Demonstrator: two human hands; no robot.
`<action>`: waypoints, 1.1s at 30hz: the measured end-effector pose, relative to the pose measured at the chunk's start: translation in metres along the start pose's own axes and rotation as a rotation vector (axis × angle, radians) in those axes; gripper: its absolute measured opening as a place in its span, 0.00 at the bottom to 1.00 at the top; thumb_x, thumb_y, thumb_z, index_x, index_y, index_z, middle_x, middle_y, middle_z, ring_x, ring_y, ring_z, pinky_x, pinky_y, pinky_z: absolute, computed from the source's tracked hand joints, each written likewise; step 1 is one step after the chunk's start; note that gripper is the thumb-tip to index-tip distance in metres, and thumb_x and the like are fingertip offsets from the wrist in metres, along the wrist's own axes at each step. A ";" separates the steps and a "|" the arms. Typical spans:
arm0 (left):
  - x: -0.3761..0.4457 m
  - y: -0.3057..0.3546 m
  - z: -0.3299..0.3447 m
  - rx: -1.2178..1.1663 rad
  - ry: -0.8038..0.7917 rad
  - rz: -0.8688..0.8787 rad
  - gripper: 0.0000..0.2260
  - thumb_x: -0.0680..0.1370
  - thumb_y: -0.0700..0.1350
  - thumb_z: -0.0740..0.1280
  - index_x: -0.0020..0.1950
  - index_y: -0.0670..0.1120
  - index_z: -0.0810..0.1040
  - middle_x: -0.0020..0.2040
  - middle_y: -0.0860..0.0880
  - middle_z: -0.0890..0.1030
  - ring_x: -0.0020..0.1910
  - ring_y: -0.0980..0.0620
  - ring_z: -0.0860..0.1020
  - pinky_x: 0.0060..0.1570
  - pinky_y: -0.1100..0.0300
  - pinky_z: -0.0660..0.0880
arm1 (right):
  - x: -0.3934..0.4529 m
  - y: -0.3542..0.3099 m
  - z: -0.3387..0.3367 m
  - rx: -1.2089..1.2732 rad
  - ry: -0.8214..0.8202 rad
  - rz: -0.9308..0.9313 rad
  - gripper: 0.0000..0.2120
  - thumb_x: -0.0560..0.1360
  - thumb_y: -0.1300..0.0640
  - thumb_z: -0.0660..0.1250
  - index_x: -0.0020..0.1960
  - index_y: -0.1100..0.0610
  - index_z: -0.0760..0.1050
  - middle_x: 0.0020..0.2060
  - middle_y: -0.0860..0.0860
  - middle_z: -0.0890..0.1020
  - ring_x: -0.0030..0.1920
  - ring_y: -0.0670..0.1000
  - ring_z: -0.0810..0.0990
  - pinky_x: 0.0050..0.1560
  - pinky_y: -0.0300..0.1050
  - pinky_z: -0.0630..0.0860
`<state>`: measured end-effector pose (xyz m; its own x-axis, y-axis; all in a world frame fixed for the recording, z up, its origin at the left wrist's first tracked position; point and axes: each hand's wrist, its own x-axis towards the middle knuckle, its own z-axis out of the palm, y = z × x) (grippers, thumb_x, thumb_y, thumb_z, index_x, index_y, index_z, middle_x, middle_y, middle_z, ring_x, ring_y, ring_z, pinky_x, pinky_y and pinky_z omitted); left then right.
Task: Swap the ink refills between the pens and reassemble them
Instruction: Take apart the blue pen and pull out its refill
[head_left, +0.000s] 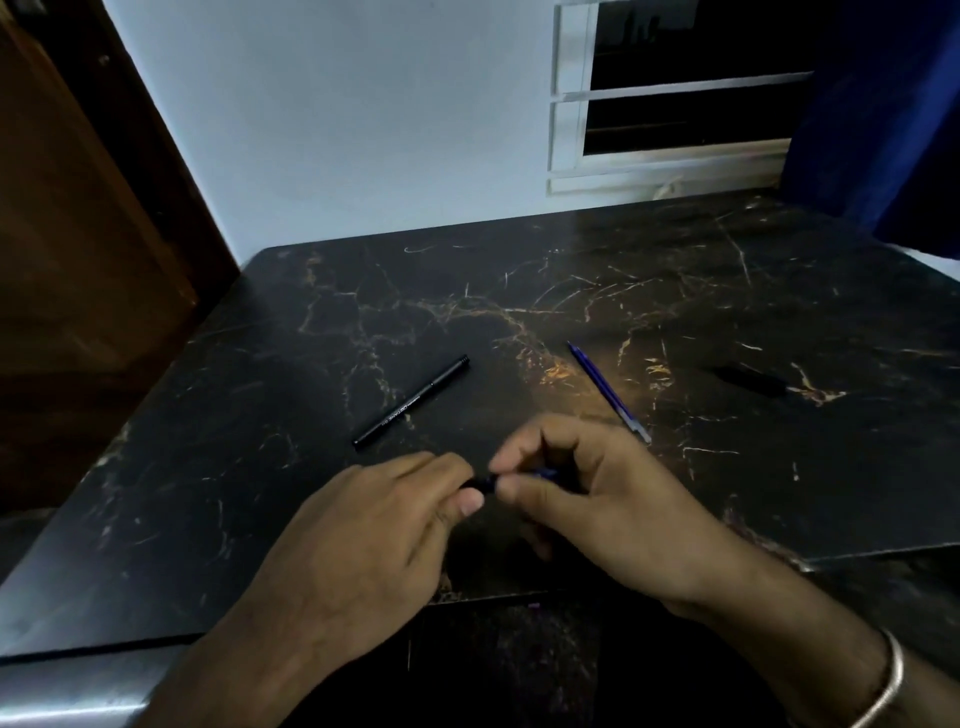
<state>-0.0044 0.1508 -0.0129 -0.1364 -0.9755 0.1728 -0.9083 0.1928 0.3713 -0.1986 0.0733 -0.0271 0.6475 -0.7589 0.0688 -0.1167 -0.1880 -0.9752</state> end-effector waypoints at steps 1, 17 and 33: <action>0.001 -0.001 0.000 -0.017 0.004 -0.010 0.18 0.78 0.62 0.47 0.47 0.55 0.73 0.40 0.56 0.76 0.39 0.56 0.76 0.40 0.52 0.75 | 0.000 0.003 -0.003 -0.050 -0.012 -0.053 0.09 0.75 0.63 0.72 0.53 0.54 0.78 0.48 0.50 0.82 0.45 0.48 0.83 0.46 0.45 0.81; 0.000 -0.027 0.006 -0.098 0.039 -0.197 0.11 0.79 0.57 0.57 0.45 0.56 0.75 0.40 0.58 0.79 0.40 0.58 0.78 0.41 0.51 0.77 | 0.030 0.012 -0.024 -0.884 0.111 -0.142 0.11 0.75 0.52 0.70 0.57 0.43 0.77 0.51 0.39 0.81 0.55 0.41 0.76 0.58 0.42 0.74; 0.014 -0.033 0.012 0.075 0.224 -0.184 0.06 0.76 0.55 0.63 0.42 0.56 0.76 0.37 0.59 0.78 0.40 0.56 0.72 0.45 0.49 0.74 | 0.024 0.003 -0.030 -0.917 0.150 -0.235 0.09 0.77 0.57 0.69 0.54 0.47 0.82 0.49 0.40 0.82 0.53 0.43 0.76 0.56 0.40 0.72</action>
<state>0.0191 0.1299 -0.0339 0.1161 -0.9439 0.3091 -0.9376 -0.0015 0.3477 -0.2066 0.0359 -0.0225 0.6339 -0.6995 0.3300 -0.5813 -0.7123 -0.3933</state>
